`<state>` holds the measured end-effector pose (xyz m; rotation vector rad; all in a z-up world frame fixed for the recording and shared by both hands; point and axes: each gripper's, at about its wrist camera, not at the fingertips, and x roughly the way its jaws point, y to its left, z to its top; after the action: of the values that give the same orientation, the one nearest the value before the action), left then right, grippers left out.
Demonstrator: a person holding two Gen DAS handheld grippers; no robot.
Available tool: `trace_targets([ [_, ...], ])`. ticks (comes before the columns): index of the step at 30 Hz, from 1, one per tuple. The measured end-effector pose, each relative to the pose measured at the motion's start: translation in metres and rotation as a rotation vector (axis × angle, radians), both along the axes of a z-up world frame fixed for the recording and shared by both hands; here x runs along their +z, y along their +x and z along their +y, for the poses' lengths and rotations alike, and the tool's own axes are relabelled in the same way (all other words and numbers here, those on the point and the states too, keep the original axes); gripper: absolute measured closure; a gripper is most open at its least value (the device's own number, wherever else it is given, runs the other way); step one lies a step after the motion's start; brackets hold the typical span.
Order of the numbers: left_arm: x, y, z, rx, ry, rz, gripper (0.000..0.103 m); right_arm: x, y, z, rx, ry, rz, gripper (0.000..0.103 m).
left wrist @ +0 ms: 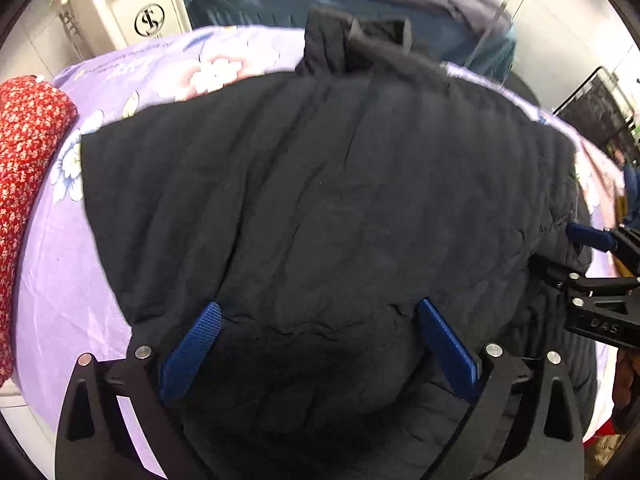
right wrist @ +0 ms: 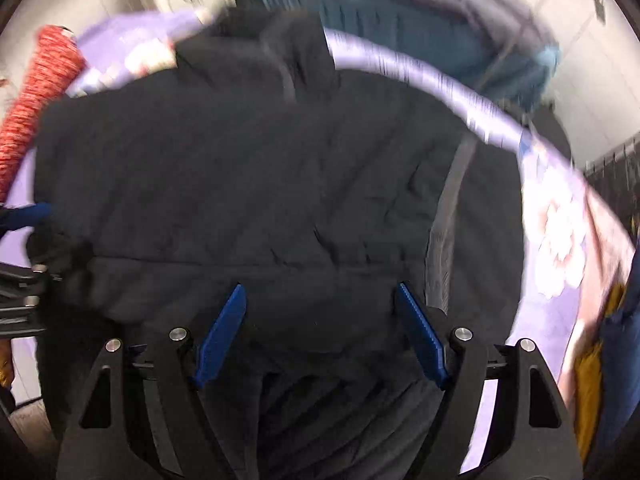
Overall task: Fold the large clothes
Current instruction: 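Fold the held sleeve across the jacket front with the left tool, then release the sleeve and smooth the folded jacket with both tools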
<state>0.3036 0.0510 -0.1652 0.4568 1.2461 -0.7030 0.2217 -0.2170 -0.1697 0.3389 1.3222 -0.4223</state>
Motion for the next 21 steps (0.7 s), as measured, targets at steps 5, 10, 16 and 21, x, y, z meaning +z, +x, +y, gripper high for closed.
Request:
trace_targets([
  [5,-0.028,0.012,-0.007,0.011,0.054,0.059,0.005,-0.022,0.01,-0.008,-0.018,0.022,0.057,0.015],
  [10,-0.044,0.023,-0.009,0.035,0.054,0.097,0.005,-0.034,0.024,-0.016,-0.03,0.063,0.087,0.006],
  [16,-0.049,0.027,-0.008,0.041,0.043,0.092,0.004,-0.04,0.027,-0.018,-0.038,0.035,0.047,0.005],
  [21,-0.048,0.021,-0.002,0.038,0.033,0.059,0.004,-0.042,0.02,-0.008,-0.043,0.016,0.027,0.005],
])
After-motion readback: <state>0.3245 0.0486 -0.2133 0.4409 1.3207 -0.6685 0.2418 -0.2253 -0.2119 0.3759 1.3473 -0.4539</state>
